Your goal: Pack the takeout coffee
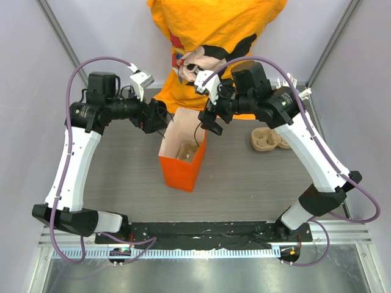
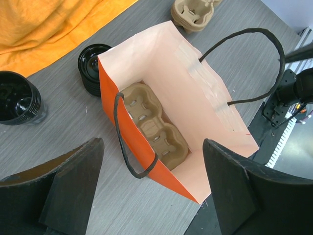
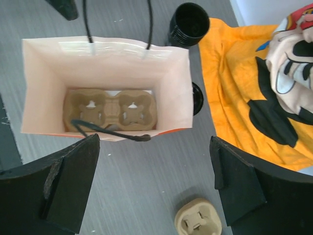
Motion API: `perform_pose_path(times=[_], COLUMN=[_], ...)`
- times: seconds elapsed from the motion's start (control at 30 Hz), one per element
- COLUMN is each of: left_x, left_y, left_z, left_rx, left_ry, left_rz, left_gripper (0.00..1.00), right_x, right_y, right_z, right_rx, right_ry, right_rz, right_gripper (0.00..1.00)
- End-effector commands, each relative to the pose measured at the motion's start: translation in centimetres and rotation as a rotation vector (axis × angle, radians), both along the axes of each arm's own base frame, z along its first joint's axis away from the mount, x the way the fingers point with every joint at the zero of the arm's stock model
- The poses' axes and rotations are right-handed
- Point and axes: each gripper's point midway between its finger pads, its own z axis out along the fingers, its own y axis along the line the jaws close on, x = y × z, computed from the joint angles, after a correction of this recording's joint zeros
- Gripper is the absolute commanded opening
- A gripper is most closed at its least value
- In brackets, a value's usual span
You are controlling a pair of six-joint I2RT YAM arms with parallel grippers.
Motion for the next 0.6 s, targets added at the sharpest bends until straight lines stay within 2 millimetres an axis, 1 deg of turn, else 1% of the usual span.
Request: perform_pose_path(times=[0.0,0.17,0.2,0.27,0.33,0.37,0.4,0.43,0.47,0.5,0.57], left_x=[-0.7,-0.4,-0.4,-0.2,-0.1,0.0,0.1,0.3,0.4,0.5,0.9], left_y=[-0.1,-0.1,-0.1,-0.1,-0.1,-0.1,-0.1,-0.1,-0.1,-0.1,-0.1], left_z=[2.2,2.2,2.3,2.2,2.3,2.1,2.2,2.2,2.2,2.1,1.9], left_rx=[-0.014,-0.014,-0.016,-0.013,-0.014,-0.011,-0.01,-0.01,-0.008,-0.007,-0.006], left_ry=[-0.072,-0.071,-0.071,-0.067,-0.072,-0.067,-0.07,-0.071,-0.068,-0.067,-0.06], left_rz=[-0.015,-0.013,-0.013,-0.01,-0.01,-0.007,-0.005,-0.001,0.002,0.004,0.011], left_gripper=[0.83,0.73,0.7,0.67,0.62,0.61,0.57,0.54,0.52,0.48,0.43], right_x=[2.8,4.0,4.2,4.4,4.0,4.2,4.1,3.6,3.7,3.6,3.2], right_y=[0.4,0.9,1.1,1.2,1.6,1.2,1.1,1.3,0.9,0.8,0.7], right_z=[0.5,-1.5,-1.9,-2.2,-1.9,-1.8,-1.7,-1.5,-1.5,-1.6,-1.4], right_rx=[0.002,-0.034,-0.038,-0.03,0.003,0.014,0.026,0.049,0.055,0.061,0.081], right_ry=[-0.101,-0.098,-0.095,-0.084,-0.06,-0.046,-0.037,-0.02,-0.011,0.0,0.012], right_rz=[-0.056,-0.056,-0.053,-0.043,-0.007,-0.011,0.0,0.03,0.028,0.035,0.055], right_gripper=[0.97,0.91,0.87,0.82,0.69,0.65,0.55,0.51,0.48,0.44,0.36])
